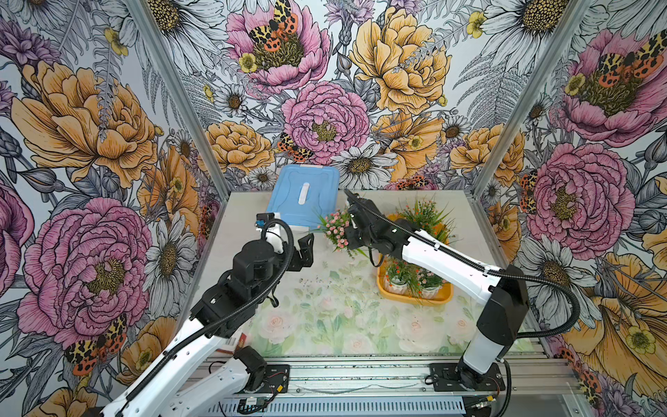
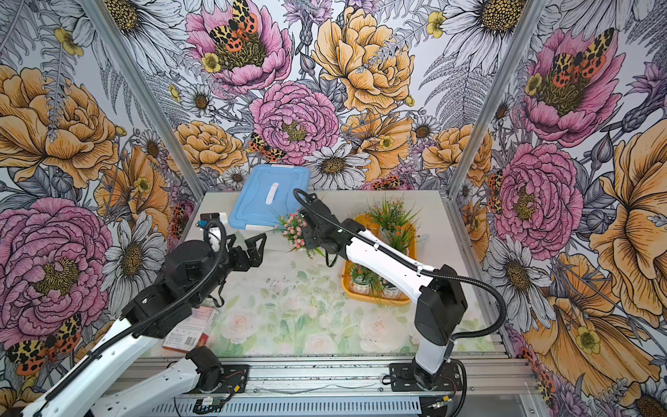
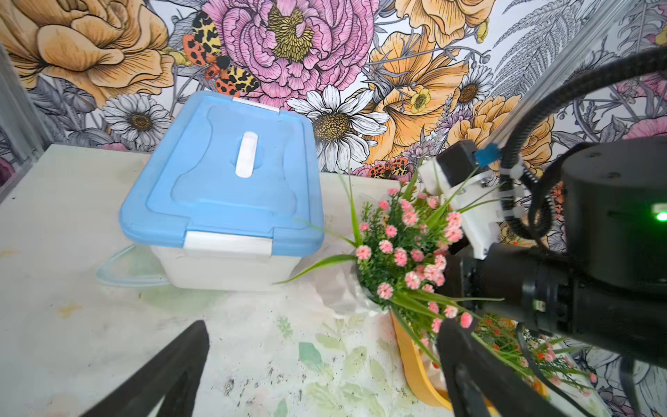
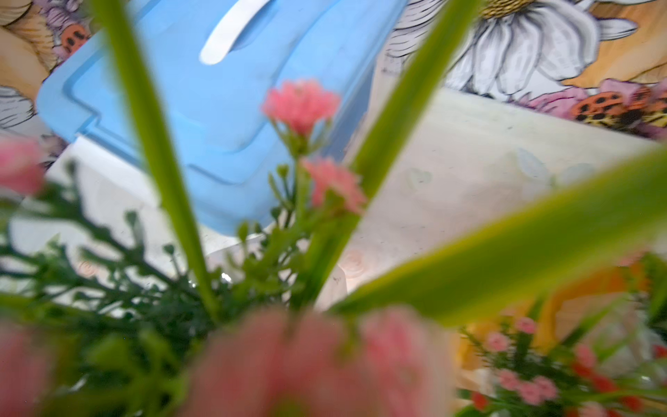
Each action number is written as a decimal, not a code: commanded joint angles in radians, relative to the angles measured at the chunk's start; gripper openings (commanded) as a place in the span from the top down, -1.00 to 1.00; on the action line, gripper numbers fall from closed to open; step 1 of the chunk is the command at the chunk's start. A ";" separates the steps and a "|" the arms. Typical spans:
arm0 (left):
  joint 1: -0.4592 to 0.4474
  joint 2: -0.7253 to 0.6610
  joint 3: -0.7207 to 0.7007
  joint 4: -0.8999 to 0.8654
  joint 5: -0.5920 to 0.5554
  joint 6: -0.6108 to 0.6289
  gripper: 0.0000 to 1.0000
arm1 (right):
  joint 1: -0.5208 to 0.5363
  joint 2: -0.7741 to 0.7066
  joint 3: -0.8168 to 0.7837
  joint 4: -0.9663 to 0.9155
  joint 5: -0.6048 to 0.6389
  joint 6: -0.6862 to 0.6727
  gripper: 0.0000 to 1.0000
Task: Put the potted gypsophila into the storage box
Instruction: Pick up the baby's breath potted plant from the center of the board, then place the baby's breath potted plant at the storage box.
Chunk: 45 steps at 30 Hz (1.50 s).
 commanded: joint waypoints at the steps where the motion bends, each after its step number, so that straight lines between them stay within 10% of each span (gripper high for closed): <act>1: 0.023 0.079 0.046 0.156 0.086 0.051 -0.98 | -0.074 -0.058 0.009 0.064 0.029 -0.048 1.00; 21: 0.084 0.534 0.270 0.341 0.205 0.113 -0.97 | -0.382 0.228 0.221 0.072 -0.127 -0.086 1.00; 45: 0.164 0.753 0.455 0.318 0.380 0.113 -0.98 | -0.489 0.145 -0.023 0.069 -0.094 -0.046 1.00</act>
